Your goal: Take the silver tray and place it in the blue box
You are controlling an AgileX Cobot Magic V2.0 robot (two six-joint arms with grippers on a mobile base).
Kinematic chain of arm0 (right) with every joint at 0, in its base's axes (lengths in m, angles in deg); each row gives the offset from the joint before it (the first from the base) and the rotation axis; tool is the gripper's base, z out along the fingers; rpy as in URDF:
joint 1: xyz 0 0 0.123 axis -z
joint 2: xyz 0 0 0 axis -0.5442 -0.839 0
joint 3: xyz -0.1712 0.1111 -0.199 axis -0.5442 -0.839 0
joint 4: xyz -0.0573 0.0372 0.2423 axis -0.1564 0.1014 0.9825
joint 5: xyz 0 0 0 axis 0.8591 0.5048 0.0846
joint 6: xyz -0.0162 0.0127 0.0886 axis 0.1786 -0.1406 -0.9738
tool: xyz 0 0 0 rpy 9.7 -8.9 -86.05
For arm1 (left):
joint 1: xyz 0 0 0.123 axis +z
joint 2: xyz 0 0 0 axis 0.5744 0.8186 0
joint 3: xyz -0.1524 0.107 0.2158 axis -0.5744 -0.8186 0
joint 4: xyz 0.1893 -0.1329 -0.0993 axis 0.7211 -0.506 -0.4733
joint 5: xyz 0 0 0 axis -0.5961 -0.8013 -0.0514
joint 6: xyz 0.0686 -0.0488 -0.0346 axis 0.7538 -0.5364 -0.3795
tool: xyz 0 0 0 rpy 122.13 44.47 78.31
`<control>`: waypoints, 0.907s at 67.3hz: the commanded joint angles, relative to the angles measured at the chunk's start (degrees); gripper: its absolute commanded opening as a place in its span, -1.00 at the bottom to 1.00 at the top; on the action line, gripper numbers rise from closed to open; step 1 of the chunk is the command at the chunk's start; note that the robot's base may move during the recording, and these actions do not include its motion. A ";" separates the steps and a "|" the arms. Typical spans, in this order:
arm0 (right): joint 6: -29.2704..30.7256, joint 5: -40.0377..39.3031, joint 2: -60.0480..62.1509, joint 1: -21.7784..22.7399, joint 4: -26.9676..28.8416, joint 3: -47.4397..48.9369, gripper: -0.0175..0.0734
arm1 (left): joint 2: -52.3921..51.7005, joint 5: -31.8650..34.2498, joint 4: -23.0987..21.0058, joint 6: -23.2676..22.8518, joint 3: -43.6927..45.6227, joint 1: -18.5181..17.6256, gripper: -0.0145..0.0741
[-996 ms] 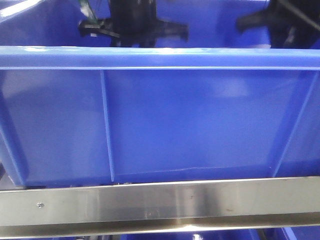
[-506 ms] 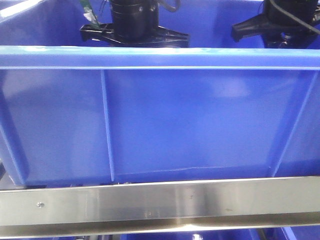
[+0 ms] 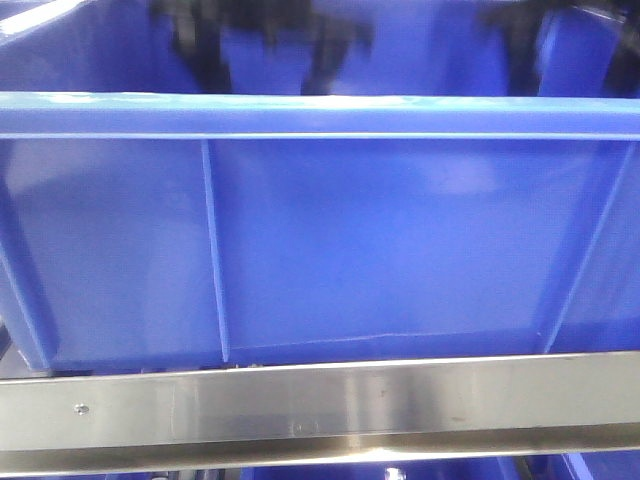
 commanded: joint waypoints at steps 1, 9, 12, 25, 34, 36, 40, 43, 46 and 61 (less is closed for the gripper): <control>-0.01 -0.28 6.77 0.13 -1.09 1.64 0.74 | -6.87 -2.81 3.01 1.36 2.21 -1.46 0.29; -0.01 1.38 10.90 0.03 -1.09 1.09 0.74 | -10.14 -4.23 3.71 4.03 0.55 -3.18 0.22; -0.01 1.49 12.32 0.03 -1.09 0.21 0.74 | -11.22 -4.23 4.38 4.19 -0.83 -4.02 0.18; -0.01 0.35 17.99 -0.03 -1.09 -5.72 0.56 | -17.57 -1.74 6.93 4.19 -9.99 -7.10 -0.03; -0.01 -1.00 21.13 -0.03 -1.09 -10.41 0.17 | -22.17 1.43 6.93 3.93 -18.55 -7.65 -0.23; -0.01 -1.57 22.10 -0.03 -1.09 -11.75 0.07 | -23.24 2.32 6.93 3.58 -20.58 -7.65 -0.28; -0.01 -2.44 23.69 -0.03 -1.09 -13.73 -0.13 | -25.45 3.80 6.93 3.17 -24.61 -7.65 -0.39; -0.01 -2.88 24.66 -0.03 -1.09 -15.11 -0.25 | -27.23 4.77 6.93 2.55 -27.61 -7.65 -0.47; -0.01 -3.50 26.08 -0.03 -1.09 -16.45 -0.37 | -29.18 6.41 6.93 2.28 -30.56 -7.65 -0.56; -0.01 -7.05 33.62 -0.03 -1.09 -22.44 -0.50 | -40.96 13.61 6.82 2.14 -43.65 -7.65 -0.90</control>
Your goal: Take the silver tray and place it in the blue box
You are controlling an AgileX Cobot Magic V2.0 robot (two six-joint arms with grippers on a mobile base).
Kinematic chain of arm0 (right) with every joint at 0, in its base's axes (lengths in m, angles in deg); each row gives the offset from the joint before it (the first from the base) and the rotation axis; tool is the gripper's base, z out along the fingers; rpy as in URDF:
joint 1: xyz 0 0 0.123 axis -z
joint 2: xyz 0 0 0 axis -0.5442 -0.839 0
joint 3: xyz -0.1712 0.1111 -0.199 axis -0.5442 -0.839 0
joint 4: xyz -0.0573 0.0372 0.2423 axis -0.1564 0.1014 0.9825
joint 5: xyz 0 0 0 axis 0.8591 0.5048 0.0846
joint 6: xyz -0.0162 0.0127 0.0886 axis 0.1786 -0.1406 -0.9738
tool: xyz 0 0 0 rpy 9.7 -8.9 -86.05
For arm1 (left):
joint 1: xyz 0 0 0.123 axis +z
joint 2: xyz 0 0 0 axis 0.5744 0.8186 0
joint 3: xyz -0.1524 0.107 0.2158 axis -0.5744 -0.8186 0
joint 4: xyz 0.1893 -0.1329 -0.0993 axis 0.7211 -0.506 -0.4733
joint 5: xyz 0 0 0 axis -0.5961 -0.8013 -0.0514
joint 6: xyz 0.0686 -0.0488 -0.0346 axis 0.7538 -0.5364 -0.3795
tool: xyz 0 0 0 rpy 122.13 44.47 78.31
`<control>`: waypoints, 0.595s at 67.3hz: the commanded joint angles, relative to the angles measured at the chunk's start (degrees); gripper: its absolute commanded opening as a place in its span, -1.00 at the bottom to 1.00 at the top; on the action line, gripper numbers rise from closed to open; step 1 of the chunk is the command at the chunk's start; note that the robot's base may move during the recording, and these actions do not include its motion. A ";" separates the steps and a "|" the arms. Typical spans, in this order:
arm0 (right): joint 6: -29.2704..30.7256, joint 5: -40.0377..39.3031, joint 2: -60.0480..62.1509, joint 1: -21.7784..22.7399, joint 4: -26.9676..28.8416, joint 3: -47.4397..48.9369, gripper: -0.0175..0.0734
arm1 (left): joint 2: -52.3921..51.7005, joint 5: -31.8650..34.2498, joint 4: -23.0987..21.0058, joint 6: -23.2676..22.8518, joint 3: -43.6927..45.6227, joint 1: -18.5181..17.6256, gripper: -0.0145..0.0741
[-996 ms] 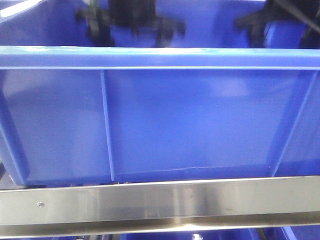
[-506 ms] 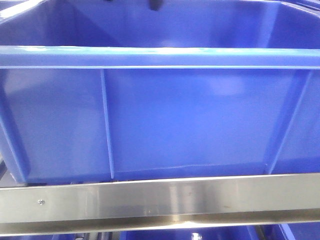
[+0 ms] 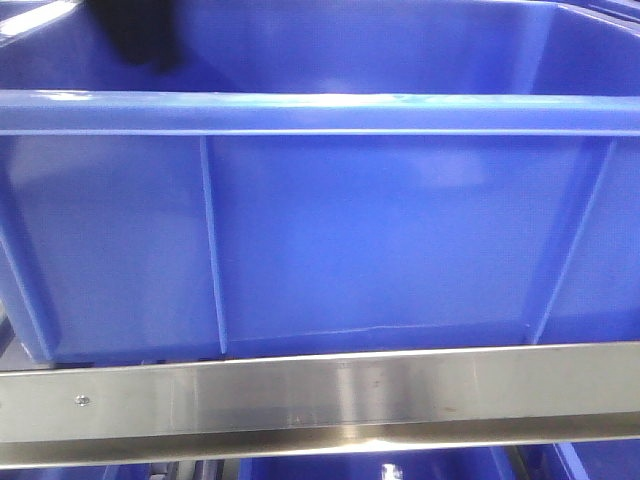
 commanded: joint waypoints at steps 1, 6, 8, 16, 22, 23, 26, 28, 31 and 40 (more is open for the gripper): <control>0.12 -5.09 5.18 -0.03 -1.14 -0.90 -0.50 | -8.01 5.11 2.00 -0.70 -3.13 -0.33 -0.90; 0.12 -6.75 8.96 -0.03 -1.14 -2.57 -0.50 | -13.28 7.08 1.87 -0.70 -6.22 -0.33 -0.91; 0.12 -7.09 10.06 -0.03 -1.14 -3.26 -0.50 | -14.80 7.64 1.87 -0.70 -7.27 -0.33 -0.91; 0.12 -10.52 17.60 -0.03 -1.09 -6.41 -0.50 | -24.75 12.13 2.12 -0.70 -11.73 -0.33 -0.91; 0.12 -12.40 22.98 -0.03 -1.09 -9.05 -0.50 | -31.20 16.45 2.12 -0.70 -15.56 -0.33 -0.91; 0.12 -12.68 23.89 -0.03 -1.09 -9.46 -0.50 | -32.21 17.28 2.12 -0.59 -16.24 -0.33 -0.91; 0.12 -13.32 26.46 -0.03 -1.09 -10.50 -0.50 | -35.39 19.64 2.19 -0.22 -17.97 -0.33 -0.91; 0.12 -13.56 28.15 -0.03 -1.09 -11.54 -0.50 | -37.48 21.03 2.37 -0.08 -19.80 -0.33 -0.91; 0.12 -14.05 30.58 -0.03 -1.09 -12.88 -0.50 | -41.02 22.93 2.48 -0.08 -21.98 -0.33 -0.91; 0.12 -16.15 38.17 -0.03 -1.09 -18.06 -0.50 | -49.57 26.42 2.85 -0.08 -29.18 -0.33 -0.91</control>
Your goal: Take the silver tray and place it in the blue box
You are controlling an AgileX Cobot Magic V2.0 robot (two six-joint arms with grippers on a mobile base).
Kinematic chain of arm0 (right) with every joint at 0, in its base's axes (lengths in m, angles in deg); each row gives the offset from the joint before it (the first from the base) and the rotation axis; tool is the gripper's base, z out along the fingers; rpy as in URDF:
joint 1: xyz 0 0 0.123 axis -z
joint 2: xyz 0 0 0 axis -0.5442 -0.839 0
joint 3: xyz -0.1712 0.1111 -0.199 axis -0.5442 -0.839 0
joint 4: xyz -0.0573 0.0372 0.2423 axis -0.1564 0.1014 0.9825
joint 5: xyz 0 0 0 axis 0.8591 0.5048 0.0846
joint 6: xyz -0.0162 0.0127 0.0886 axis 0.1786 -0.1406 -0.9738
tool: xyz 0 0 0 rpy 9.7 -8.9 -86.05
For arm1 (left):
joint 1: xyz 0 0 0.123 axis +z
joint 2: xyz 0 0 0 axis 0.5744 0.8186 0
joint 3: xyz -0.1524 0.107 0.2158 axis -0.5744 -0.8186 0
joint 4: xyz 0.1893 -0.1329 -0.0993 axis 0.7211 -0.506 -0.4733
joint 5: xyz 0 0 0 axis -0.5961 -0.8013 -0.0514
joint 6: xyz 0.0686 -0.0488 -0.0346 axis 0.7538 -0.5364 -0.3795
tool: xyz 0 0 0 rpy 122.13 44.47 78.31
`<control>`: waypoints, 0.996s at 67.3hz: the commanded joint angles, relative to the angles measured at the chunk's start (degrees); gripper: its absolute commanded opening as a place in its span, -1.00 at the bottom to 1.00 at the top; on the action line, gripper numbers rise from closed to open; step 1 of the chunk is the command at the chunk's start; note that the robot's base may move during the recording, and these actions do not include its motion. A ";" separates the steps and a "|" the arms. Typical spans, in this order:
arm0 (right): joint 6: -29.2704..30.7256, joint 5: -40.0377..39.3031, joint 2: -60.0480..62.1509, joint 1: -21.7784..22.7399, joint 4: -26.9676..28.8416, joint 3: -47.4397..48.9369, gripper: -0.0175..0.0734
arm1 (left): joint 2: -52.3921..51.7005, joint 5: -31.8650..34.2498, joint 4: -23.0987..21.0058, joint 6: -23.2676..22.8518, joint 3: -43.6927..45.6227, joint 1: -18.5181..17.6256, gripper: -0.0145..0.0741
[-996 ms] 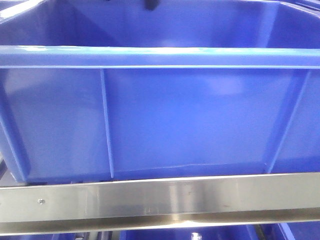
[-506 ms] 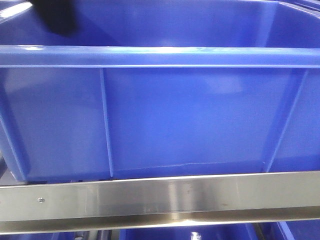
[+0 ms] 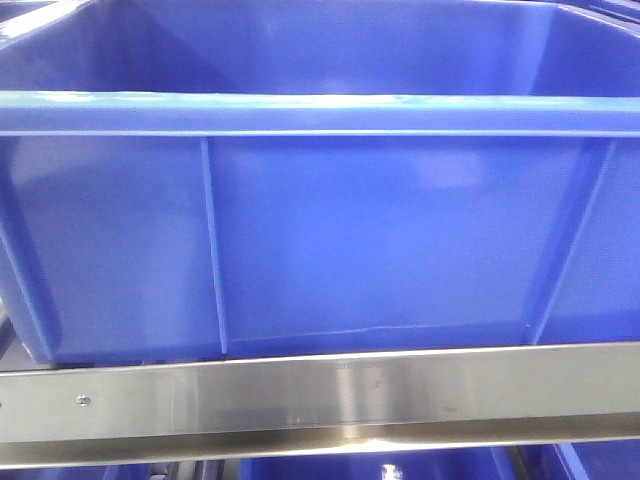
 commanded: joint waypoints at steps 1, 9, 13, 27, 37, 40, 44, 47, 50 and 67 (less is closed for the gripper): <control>0.12 -6.37 4.67 -0.03 -1.09 -1.91 -0.50 | -4.69 6.50 1.65 0.04 -2.77 -0.33 -0.91; 0.23 -9.57 11.75 -0.03 -1.15 -7.61 -0.50 | -10.94 7.72 1.65 0.04 -7.82 -0.33 -0.91; 0.30 -11.60 14.68 -0.03 -1.15 -10.25 -0.50 | -13.15 8.23 1.54 0.04 -9.24 -0.33 -0.91; 0.30 -15.44 17.81 -0.03 -1.15 -14.63 -0.50 | -15.87 7.69 -0.38 0.04 -9.97 -0.33 -0.91; 0.30 -15.22 17.81 -0.03 -1.15 -14.63 -0.50 | -15.63 7.69 -0.38 0.04 -9.97 -0.33 -0.91; 0.30 -15.22 17.81 -0.03 -1.15 -14.63 -0.50 | -15.63 7.69 -0.38 0.04 -9.97 -0.33 -0.91; 0.30 -15.22 17.81 -0.03 -1.15 -14.63 -0.50 | -15.63 7.69 -0.38 0.04 -9.97 -0.33 -0.91; 0.30 -15.22 17.81 -0.03 -1.15 -14.63 -0.50 | -15.63 7.69 -0.38 0.04 -9.97 -0.33 -0.91; 0.30 -15.22 17.81 -0.03 -1.15 -14.63 -0.50 | -15.63 7.69 -0.38 0.04 -9.97 -0.33 -0.91; 0.30 -15.22 17.81 -0.03 -1.15 -14.63 -0.50 | -18.50 8.36 -7.98 1.05 -13.25 3.02 -0.91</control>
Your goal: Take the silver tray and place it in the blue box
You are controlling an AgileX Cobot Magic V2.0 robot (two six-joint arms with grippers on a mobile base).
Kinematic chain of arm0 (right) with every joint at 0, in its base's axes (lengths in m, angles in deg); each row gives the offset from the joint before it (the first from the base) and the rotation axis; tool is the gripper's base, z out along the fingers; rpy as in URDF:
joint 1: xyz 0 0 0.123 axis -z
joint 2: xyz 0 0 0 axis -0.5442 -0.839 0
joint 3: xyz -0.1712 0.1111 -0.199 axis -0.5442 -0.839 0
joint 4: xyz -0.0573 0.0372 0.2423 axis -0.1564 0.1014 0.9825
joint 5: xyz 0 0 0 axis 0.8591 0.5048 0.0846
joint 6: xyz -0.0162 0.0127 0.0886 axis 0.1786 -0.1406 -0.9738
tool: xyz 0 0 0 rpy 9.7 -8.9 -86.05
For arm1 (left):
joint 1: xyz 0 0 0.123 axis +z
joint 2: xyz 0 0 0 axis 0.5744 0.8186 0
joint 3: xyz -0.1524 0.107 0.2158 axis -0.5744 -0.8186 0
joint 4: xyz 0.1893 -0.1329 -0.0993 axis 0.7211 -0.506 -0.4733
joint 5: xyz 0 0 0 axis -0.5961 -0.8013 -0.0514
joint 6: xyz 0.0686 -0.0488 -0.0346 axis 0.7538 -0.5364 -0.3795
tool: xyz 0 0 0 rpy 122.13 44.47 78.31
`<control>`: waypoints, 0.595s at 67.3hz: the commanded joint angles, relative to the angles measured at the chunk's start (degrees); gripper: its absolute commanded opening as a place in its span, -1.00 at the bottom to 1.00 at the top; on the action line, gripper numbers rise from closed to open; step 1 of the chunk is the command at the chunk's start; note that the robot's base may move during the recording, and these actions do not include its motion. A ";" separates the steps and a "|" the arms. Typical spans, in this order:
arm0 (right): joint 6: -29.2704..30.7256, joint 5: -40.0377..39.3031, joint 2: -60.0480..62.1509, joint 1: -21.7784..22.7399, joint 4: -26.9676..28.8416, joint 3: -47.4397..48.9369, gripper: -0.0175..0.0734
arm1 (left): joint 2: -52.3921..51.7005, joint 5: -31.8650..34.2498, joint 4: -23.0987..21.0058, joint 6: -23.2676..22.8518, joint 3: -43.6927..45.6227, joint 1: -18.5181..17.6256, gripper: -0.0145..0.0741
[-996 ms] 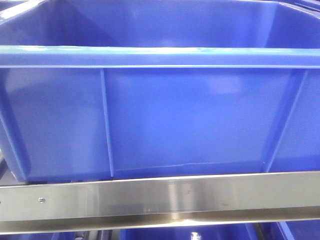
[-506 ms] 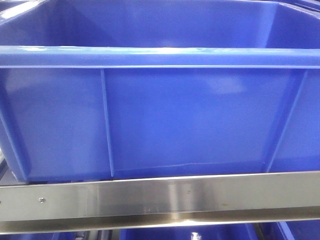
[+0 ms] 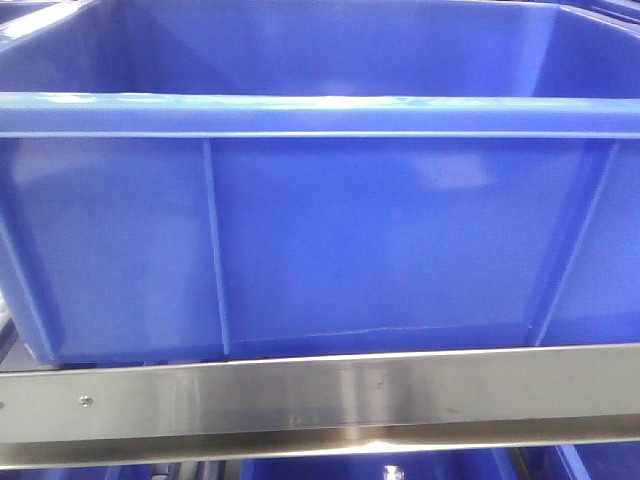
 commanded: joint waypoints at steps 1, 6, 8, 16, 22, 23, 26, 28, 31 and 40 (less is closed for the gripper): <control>0.19 -5.34 -0.83 -0.03 -1.15 1.56 -0.50 | -1.88 5.93 -4.52 2.22 -0.24 2.64 -0.91; 0.19 -5.34 -0.83 -0.03 -1.15 1.56 -0.50 | -5.22 10.93 -9.79 9.05 -3.85 8.57 -0.91; 0.19 -5.34 -0.83 -0.03 -1.15 1.56 -0.50 | -6.74 13.01 -11.04 10.98 -5.03 10.59 -0.91; 0.19 -5.34 -0.83 -0.03 -1.15 1.56 -0.50 | -12.39 18.16 -16.83 17.70 -10.54 20.40 -0.91; 0.19 -5.34 -0.83 -0.03 -1.15 1.56 -0.50 | -16.90 19.27 -20.68 20.59 -15.44 28.56 -0.91; 0.19 -5.34 -0.83 -0.03 -1.15 1.56 -0.50 | -17.45 19.42 -20.93 20.69 -16.05 29.47 -0.91; 0.19 -5.34 -0.83 -0.03 -1.15 1.56 -0.50 | -19.26 20.65 -21.18 20.68 -17.93 32.07 -0.91; 0.19 -5.34 -0.83 -0.03 -1.15 1.56 -0.50 | -20.48 21.97 -21.18 20.68 -19.62 34.07 -0.91; 0.19 -5.34 -0.83 -0.03 -1.15 1.56 -0.50 | -20.52 24.46 -21.18 20.68 -21.87 36.52 -0.91; 0.19 -5.33 -0.83 -0.03 -1.15 1.56 -0.50 | -20.19 35.12 -21.26 20.68 -28.72 43.29 -0.91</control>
